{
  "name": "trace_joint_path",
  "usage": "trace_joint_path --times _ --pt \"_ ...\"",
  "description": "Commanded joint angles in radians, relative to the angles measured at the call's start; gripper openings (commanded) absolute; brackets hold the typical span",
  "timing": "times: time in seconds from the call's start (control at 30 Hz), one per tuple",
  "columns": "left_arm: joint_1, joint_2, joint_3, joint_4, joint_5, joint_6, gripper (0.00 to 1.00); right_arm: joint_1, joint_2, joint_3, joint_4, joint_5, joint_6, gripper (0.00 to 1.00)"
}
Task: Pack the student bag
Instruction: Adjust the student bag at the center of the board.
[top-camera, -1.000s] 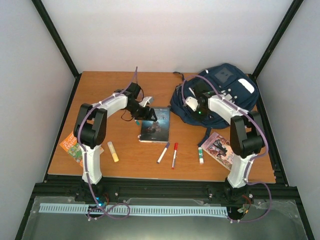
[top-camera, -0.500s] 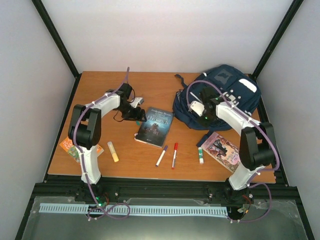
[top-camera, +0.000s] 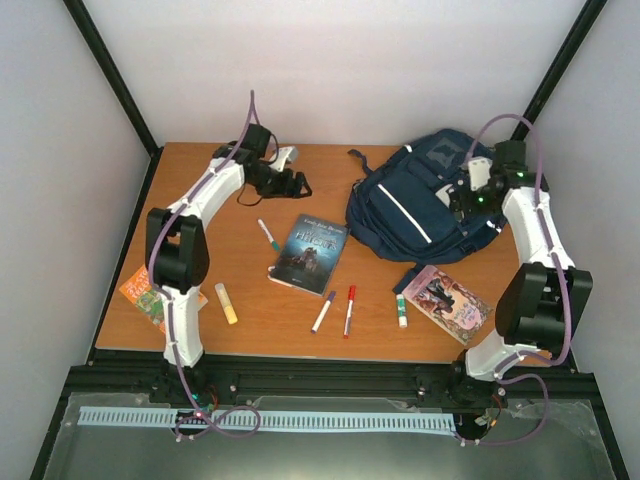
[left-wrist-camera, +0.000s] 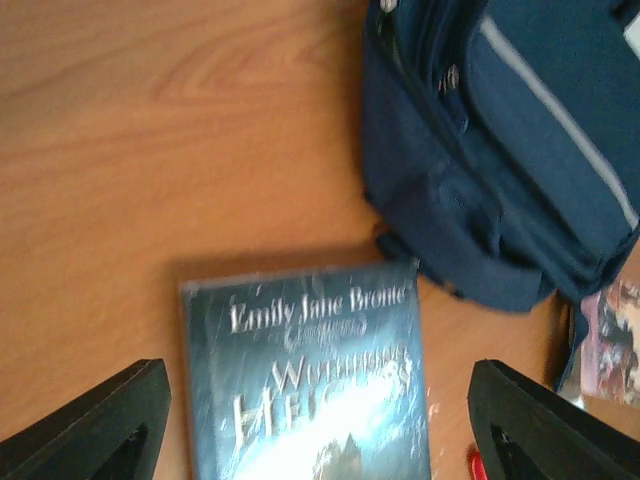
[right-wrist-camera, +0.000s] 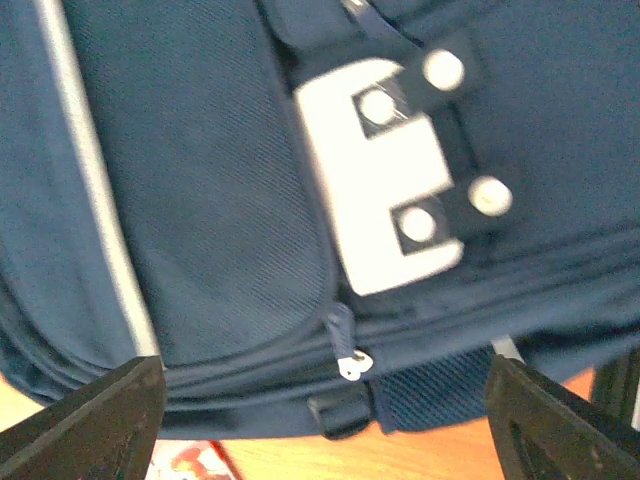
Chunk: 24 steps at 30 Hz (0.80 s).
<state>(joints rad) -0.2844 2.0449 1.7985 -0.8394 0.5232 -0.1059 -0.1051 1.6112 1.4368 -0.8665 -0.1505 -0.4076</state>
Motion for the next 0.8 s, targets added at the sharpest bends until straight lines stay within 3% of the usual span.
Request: trace_joint_path --times 0.0,0.17,0.43,0.6,0.77 --pt "-0.039 0.150 0.157 0.017 -0.001 -0.093 0.86 -0.111 0.030 -0.025 -0.008 0.001 0.153 0.97" --pt "-0.080 0.312 0.344 0.049 0.020 -0.136 0.86 -0.243 0.066 -0.063 -0.026 -0.018 0.173 1.00" --pt "-0.132 0.540 0.597 0.205 0.091 -0.193 0.89 -0.279 0.152 -0.082 0.024 -0.067 0.117 1.00" --pt "-0.174 0.606 0.639 0.255 0.117 -0.181 0.89 -0.259 0.267 0.006 0.044 -0.082 0.103 1.00" --pt "-0.216 0.605 0.615 0.193 0.117 -0.091 0.78 -0.209 0.341 0.067 0.058 -0.049 0.101 1.00"
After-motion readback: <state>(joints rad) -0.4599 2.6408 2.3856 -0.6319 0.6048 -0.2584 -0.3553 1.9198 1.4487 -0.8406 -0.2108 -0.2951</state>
